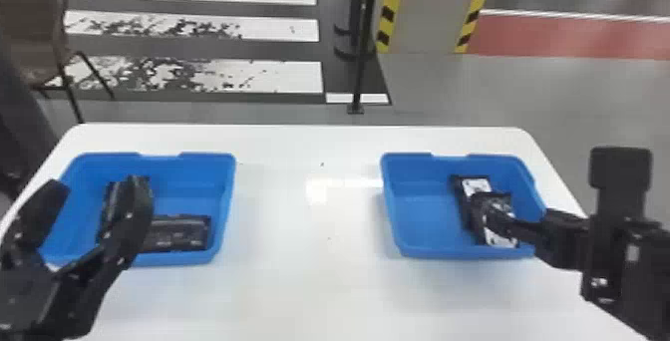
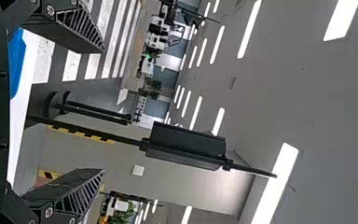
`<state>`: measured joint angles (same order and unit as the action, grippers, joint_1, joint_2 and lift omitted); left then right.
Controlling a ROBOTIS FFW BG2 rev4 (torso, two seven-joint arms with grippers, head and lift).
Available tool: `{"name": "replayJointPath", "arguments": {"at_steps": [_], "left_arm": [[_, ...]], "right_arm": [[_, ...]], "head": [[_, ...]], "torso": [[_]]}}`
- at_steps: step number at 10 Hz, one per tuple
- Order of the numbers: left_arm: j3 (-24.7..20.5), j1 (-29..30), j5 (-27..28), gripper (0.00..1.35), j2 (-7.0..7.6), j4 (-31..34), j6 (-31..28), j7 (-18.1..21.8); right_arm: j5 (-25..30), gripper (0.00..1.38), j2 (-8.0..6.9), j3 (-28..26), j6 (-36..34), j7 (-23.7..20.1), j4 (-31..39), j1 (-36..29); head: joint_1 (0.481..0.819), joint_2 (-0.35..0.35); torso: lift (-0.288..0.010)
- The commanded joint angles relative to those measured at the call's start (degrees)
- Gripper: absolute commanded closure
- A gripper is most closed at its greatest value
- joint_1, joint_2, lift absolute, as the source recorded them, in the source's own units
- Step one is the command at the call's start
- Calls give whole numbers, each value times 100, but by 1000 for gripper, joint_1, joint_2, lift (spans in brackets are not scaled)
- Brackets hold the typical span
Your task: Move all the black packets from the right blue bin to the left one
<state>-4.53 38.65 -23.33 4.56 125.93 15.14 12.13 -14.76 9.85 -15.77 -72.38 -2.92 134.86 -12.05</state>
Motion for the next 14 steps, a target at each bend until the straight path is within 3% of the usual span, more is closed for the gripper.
{"name": "replayJointPath", "arguments": {"at_steps": [1,6,10,14], "left_arm": [[42,-13,-9,130,19,0,-9,9],[-27,1,-9,131,2,0,-9,79],[-50,44,48,131,-7,-14,315,88],[-73,44,25,133,-16,-14,343,88]], "right_arm": [[-21,191,0,-91,-75,29,-415,221],[128,191,-18,-34,136,64,-1456,882],[459,173,-9,149,165,64,-2187,1275],[471,159,0,240,249,64,-2510,1374]], "head": [[695,-106],[695,-141],[695,-150],[695,-144]], "torso": [[-140],[-140],[-140],[-140]]}}
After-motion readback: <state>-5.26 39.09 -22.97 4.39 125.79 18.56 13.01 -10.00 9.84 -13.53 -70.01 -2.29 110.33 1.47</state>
